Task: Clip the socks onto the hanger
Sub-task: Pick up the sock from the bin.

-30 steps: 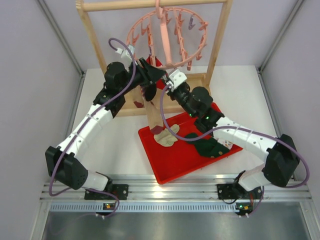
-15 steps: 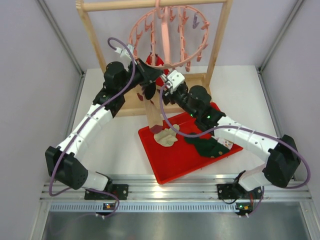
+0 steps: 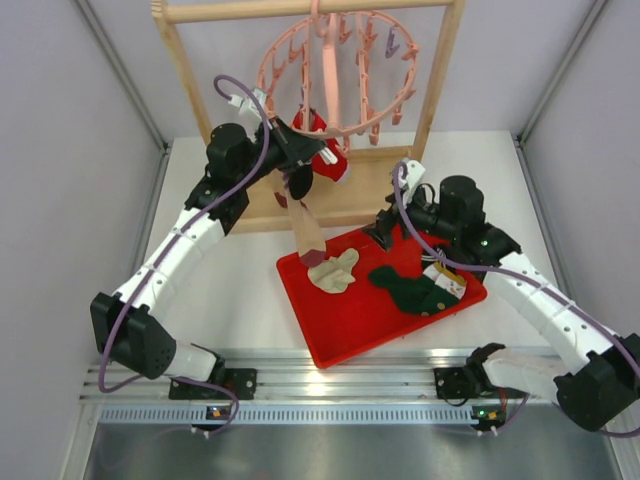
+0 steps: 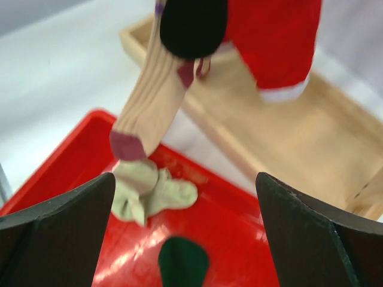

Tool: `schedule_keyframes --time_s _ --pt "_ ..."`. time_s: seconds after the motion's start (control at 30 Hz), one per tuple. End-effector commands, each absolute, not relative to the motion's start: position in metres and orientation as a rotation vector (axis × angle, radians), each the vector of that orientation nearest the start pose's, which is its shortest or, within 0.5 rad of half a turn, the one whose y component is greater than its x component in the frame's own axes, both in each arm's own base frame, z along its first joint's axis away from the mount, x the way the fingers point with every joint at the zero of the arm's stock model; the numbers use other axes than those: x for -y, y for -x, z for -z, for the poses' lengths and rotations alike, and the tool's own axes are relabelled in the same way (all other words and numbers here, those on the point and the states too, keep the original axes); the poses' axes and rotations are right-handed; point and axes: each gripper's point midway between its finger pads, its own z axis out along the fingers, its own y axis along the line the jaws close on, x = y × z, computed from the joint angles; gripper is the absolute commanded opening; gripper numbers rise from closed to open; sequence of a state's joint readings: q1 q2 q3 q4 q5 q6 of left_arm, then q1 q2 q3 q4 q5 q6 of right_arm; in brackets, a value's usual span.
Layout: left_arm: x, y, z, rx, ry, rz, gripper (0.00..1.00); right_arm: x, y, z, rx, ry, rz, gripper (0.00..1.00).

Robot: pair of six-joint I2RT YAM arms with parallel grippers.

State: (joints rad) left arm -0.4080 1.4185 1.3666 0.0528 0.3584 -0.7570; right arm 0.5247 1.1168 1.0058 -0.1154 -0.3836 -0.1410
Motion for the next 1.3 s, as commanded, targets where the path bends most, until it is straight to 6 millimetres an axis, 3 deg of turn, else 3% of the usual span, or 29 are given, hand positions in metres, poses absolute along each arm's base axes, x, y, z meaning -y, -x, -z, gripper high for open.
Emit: schedule_keyframes --time_s 0.0,0.13,0.2,0.23,0.27,0.3,0.37,0.57,0.9,1.27 --pt "0.261 -0.384 -0.402 -1.645 -0.032 1.188 0.00 -0.223 -0.265 -0.224 -1.823 0.959 -0.659 1.00" --pt "0.262 -0.382 -0.401 -1.650 -0.038 1.193 0.00 -0.203 -0.258 -0.180 -1.968 0.950 -0.580 0.93" --pt "0.262 -0.382 -0.401 -1.649 -0.038 1.191 0.00 -0.191 -0.260 -0.157 -2.051 0.940 -0.504 0.85" --pt "0.262 -0.382 -0.401 -1.649 -0.038 1.191 0.00 -0.184 -0.264 -0.150 -2.089 0.899 -0.466 0.81" --pt "0.262 -0.382 -0.402 -1.646 -0.041 1.189 0.00 -0.171 -0.274 -0.143 -2.129 0.845 -0.377 0.68" --pt "0.262 -0.382 -0.402 -1.646 -0.041 1.189 0.00 -0.159 -0.282 -0.137 -2.163 0.794 -0.321 0.62" --pt "0.262 -0.382 -0.402 -1.645 -0.046 1.187 0.00 -0.136 -0.297 -0.134 -2.186 0.686 -0.169 0.52" --pt "0.260 -0.381 -0.400 -1.648 -0.046 1.178 0.00 -0.086 -0.314 -0.136 -2.152 0.479 0.156 0.45" --pt "0.260 -0.380 -0.401 -1.642 -0.052 1.182 0.00 -0.063 -0.328 -0.113 -2.141 0.515 0.349 0.41" --pt "0.258 -0.380 -0.400 -1.646 -0.049 1.176 0.00 -0.071 -0.337 -0.081 -2.191 0.626 0.342 0.34"
